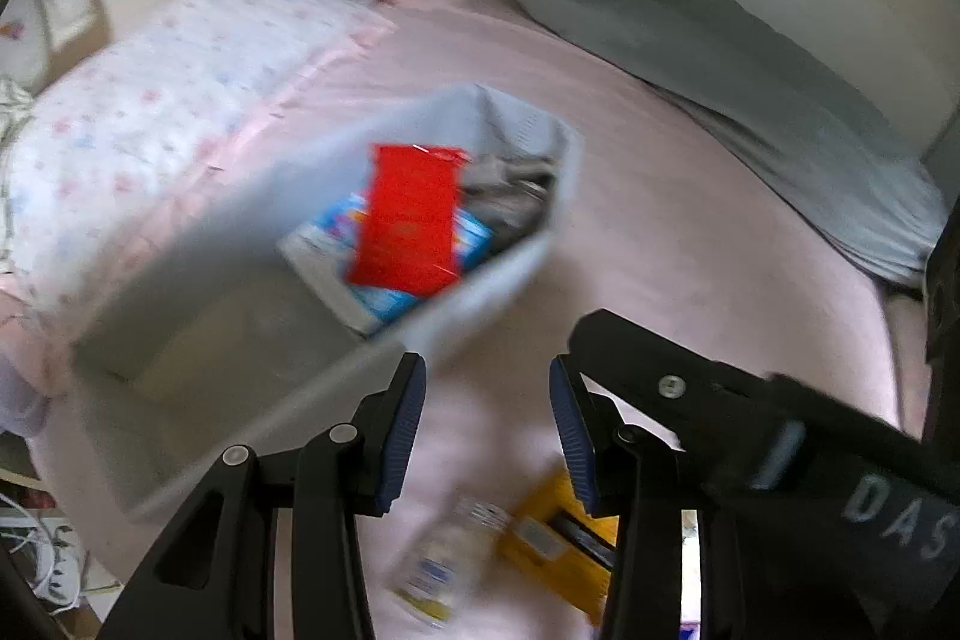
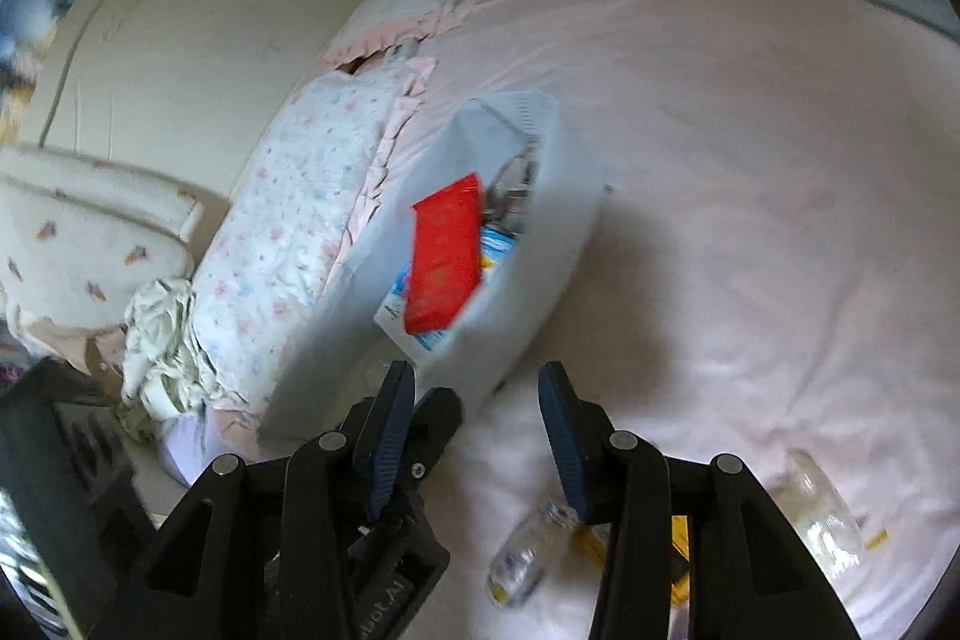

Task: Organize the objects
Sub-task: 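Move the right gripper to the clear plastic bag on the bed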

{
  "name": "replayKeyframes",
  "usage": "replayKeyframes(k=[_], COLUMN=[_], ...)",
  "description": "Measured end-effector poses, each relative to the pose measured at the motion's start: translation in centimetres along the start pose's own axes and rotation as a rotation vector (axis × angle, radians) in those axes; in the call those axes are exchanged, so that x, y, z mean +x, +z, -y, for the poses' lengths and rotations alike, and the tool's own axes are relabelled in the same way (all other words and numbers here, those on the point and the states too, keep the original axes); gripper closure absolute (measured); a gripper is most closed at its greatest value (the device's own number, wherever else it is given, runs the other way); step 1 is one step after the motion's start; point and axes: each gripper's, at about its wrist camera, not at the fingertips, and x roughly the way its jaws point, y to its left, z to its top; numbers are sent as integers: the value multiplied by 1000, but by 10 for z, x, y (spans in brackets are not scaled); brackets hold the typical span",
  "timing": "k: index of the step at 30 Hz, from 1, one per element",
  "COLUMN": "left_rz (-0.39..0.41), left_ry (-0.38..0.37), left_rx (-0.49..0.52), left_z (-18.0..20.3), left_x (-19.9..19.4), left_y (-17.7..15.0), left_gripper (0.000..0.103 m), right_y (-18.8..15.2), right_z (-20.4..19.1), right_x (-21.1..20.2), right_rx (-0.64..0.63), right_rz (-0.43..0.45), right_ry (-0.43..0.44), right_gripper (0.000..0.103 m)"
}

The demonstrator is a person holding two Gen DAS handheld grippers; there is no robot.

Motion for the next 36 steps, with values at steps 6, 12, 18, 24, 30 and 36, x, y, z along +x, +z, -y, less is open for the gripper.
replayKeyframes(k=[6,12,18,24,30,36], left_rz=[-40,-123,-165,-183,-188,-200], left_ry=[6,-3,34,81,86,83], left_rx=[76,63,70,75,47,53], left_z=[31,35,43,49,49,54], left_x=[7,23,31,34,32,38], left_y=[-8,-14,-21,-26,-27,-29], left_gripper=[60,60,60,60,60,60], right_y=[-6,-19,-29,-43,-58,-69], right_z=[43,90,119,123,126,122], right_x=[-31,-42,-41,-32,-36,-3], right_rx=[140,311,386,368,321,241], right_rz=[20,-47,-119,-194,-235,-368], right_ry=[-21,-188,-327,-408,-447,-413], right_gripper=[59,59,59,59,59,47])
